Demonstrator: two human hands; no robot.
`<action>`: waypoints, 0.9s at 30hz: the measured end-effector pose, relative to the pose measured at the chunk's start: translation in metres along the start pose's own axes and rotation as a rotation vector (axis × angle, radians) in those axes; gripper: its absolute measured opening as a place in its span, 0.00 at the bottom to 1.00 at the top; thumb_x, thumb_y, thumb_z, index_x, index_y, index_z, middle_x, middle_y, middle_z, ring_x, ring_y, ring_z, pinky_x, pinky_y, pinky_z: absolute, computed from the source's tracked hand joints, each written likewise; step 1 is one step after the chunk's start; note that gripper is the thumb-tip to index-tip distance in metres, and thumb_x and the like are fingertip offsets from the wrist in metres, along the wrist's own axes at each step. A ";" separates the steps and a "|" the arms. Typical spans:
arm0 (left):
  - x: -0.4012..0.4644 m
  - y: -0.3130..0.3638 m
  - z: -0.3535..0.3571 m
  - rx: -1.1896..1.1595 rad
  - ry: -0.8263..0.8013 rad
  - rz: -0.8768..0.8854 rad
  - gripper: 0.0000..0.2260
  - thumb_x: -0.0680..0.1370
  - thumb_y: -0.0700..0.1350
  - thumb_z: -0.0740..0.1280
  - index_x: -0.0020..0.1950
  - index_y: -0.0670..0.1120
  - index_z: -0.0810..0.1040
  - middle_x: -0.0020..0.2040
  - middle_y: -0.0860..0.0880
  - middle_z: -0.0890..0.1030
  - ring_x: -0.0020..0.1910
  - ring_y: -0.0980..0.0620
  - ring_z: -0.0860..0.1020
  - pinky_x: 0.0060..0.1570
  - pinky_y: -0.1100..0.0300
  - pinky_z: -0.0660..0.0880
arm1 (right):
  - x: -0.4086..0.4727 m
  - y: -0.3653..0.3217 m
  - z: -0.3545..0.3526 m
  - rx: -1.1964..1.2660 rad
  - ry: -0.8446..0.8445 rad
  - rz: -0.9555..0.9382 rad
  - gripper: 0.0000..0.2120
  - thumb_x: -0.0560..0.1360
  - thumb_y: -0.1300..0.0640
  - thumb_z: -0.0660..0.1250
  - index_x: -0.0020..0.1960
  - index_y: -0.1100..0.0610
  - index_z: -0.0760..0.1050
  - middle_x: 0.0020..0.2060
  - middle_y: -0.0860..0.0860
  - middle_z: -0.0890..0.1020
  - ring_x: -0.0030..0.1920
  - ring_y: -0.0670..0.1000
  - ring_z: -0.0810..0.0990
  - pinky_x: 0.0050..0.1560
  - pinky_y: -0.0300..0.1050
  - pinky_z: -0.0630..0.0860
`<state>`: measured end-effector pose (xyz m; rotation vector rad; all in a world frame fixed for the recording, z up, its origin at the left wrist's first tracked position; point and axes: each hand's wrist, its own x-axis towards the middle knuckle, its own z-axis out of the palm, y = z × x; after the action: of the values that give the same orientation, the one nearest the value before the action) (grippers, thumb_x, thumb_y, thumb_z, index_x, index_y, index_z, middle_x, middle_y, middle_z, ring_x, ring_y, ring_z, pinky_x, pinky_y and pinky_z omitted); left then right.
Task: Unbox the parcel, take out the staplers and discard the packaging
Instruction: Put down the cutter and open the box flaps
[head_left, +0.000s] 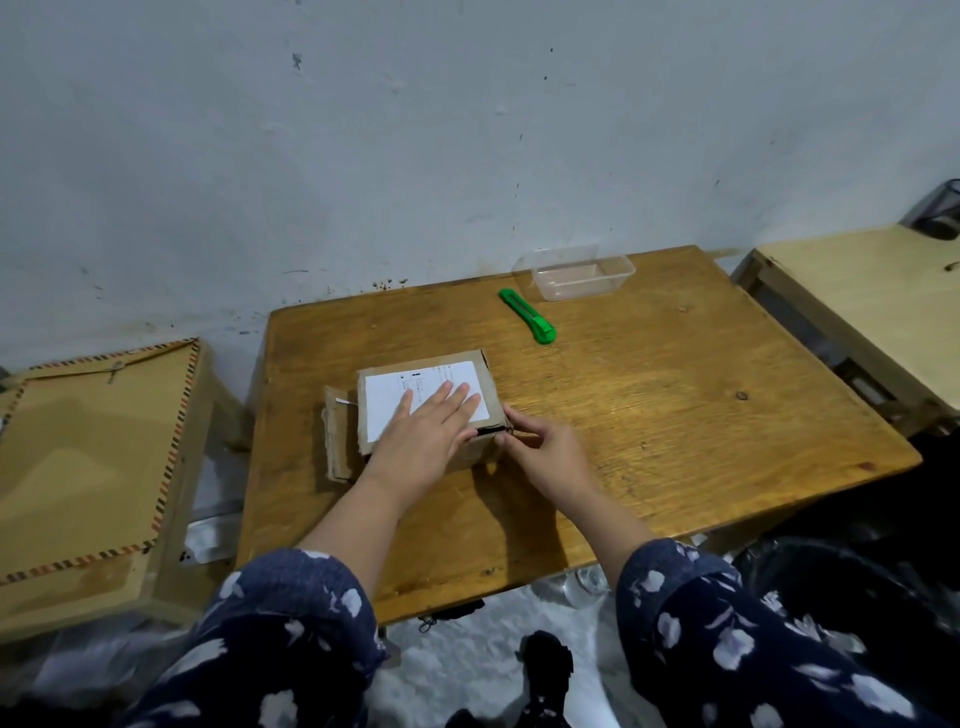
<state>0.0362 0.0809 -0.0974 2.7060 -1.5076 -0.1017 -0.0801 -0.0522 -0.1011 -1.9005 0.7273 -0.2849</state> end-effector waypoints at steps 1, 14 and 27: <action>-0.001 -0.001 0.001 0.001 0.005 0.003 0.23 0.83 0.51 0.49 0.78 0.52 0.50 0.79 0.52 0.52 0.78 0.53 0.47 0.75 0.48 0.46 | 0.000 -0.001 0.000 0.008 -0.008 -0.005 0.19 0.75 0.55 0.69 0.65 0.49 0.74 0.63 0.49 0.78 0.63 0.47 0.75 0.60 0.41 0.73; -0.005 0.000 0.000 -0.019 0.019 0.000 0.23 0.83 0.52 0.50 0.78 0.52 0.51 0.79 0.53 0.52 0.78 0.53 0.47 0.76 0.47 0.48 | -0.001 -0.003 0.005 -0.031 -0.016 -0.026 0.20 0.77 0.57 0.65 0.68 0.47 0.71 0.64 0.48 0.77 0.61 0.49 0.77 0.52 0.37 0.72; 0.024 0.007 0.001 -0.147 0.043 -0.239 0.31 0.80 0.63 0.44 0.79 0.49 0.46 0.80 0.51 0.47 0.78 0.54 0.42 0.73 0.44 0.38 | 0.063 -0.005 -0.016 -0.121 -0.002 0.089 0.22 0.77 0.66 0.59 0.67 0.49 0.72 0.62 0.50 0.77 0.43 0.42 0.75 0.35 0.32 0.70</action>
<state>0.0431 0.0571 -0.0988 2.7364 -1.1133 -0.1549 -0.0371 -0.1007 -0.0978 -1.9752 0.8413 -0.1864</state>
